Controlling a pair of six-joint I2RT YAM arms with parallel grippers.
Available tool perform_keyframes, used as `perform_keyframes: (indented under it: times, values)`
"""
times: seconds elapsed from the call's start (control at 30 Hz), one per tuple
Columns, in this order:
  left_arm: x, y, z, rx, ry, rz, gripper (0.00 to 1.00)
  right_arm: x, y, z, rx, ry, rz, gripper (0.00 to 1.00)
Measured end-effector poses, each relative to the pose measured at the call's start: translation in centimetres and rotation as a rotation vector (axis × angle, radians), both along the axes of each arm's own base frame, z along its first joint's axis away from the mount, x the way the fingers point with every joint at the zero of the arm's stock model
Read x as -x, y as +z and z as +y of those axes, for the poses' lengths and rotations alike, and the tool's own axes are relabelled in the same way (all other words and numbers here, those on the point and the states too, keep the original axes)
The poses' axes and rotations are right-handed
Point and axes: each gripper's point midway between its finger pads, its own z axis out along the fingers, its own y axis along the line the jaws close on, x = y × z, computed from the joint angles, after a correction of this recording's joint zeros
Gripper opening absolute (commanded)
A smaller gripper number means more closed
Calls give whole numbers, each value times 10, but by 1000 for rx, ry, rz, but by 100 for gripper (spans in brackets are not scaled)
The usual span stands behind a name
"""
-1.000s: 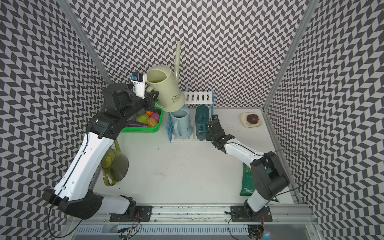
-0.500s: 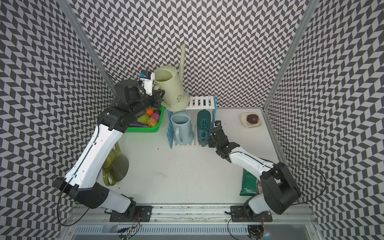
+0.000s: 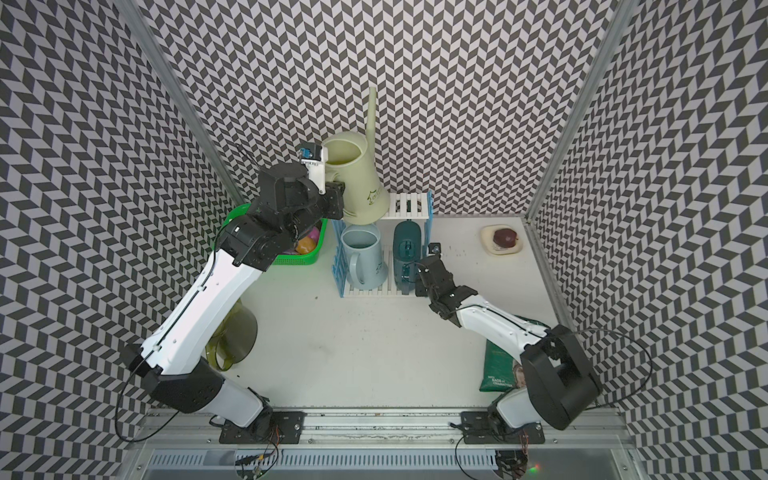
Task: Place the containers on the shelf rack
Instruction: 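Place the container on the shelf.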
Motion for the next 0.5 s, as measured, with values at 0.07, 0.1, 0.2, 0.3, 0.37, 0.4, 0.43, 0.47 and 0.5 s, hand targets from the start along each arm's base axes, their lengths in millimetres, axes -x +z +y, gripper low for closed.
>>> perform_keyframes:
  times: [0.07,0.1,0.2,0.3,0.37,0.4,0.43,0.47,0.5]
  values:
    - [-5,-5,1,-13,24,6,1,0,0,0,1,-1,0,0]
    - [-8,-9,1,-21,36,11,1,0,0,0,1,-1,-1,0]
    - [-19,-21,0,-48,70,27,2,0,0,0,1,-1,0,0]
    - [-26,-21,2,-48,104,14,2,0,0,1,-1,0,0,0]
    - [-27,-21,3,-49,115,13,3,0,0,1,-1,0,0,0]
    - [-27,-22,3,-49,119,14,3,0,0,1,-1,0,0,0]
    - [-28,-22,3,-49,123,13,3,0,0,1,-2,-1,0,0]
    - [-28,-21,3,-47,128,13,4,0,0,1,-1,-1,0,0]
    - [-29,-22,3,-47,131,13,6,0,0,1,-2,-1,0,0]
